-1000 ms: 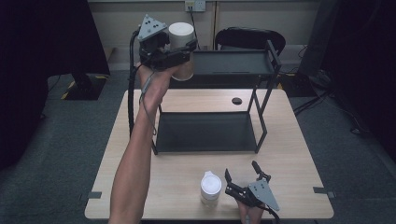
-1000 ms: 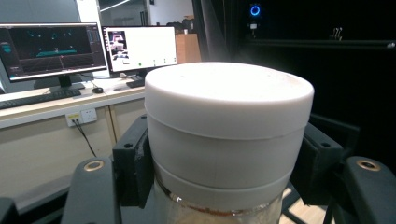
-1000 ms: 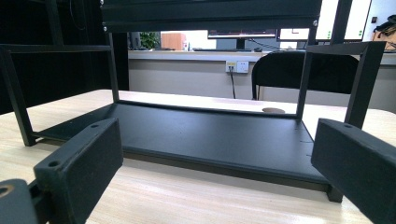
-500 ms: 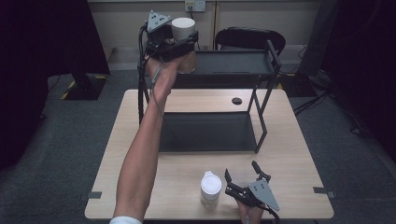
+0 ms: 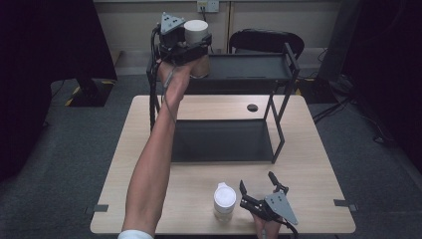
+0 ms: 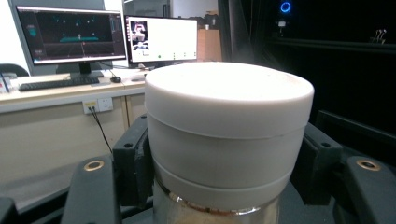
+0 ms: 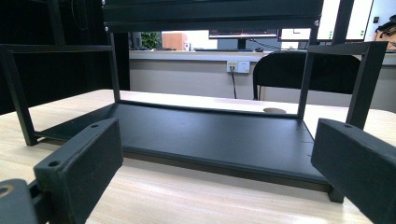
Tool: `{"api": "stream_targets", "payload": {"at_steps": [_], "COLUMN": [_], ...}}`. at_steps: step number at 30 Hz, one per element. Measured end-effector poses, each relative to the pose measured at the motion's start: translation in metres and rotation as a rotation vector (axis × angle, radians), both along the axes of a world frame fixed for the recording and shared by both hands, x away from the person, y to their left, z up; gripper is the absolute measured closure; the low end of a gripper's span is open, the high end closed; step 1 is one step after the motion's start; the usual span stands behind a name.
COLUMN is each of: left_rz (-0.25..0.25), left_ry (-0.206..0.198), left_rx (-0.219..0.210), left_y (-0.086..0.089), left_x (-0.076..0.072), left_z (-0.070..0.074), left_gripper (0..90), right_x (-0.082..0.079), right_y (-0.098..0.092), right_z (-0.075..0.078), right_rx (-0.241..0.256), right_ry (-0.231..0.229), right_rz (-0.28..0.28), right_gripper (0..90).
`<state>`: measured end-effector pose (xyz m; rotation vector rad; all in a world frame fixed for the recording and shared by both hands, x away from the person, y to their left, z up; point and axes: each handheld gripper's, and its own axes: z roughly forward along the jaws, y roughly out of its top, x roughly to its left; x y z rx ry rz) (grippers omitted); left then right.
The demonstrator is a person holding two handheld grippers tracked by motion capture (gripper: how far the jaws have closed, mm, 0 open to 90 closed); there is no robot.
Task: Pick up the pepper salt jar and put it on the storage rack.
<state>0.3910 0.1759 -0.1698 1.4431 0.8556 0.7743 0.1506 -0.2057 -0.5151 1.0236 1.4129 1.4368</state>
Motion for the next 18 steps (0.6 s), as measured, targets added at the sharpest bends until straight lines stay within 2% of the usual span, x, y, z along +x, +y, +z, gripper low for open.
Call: {"api": "stream_targets", "payload": {"at_steps": [4, 13, 15, 16, 18], "left_rz": [-0.005, -0.003, -0.003, -0.001, -0.015], "left_ry": [-0.015, -0.015, -0.007, -0.007, -0.021], "left_rx": [-0.002, -0.005, 0.004, -0.004, -0.014], "left_y": [0.0016, 0.0016, 0.0021, 0.0026, 0.0058], "left_x": [-0.0015, -0.0017, -0.0018, -0.0019, -0.0023], "left_z": [-0.0039, -0.0052, -0.0043, -0.0054, -0.0081], "left_gripper": [34.6, 33.8, 28.7, 24.6, 22.6], "right_x": [0.0000, 0.0000, 0.0000, 0.0000, 0.0000], "right_y": [-0.0001, 0.0000, 0.0000, 0.0000, 0.0000], "right_z": [-0.0001, 0.0000, 0.0000, 0.0000, -0.0001], "right_rx": [0.000, 0.000, 0.000, 0.000, -0.001], "right_ry": [-0.001, 0.000, 0.000, 0.000, -0.001], "right_rz": [0.000, 0.000, 0.000, 0.000, 0.000], "right_gripper": [1.3, 1.3, 1.3, 1.3, 1.3]}}
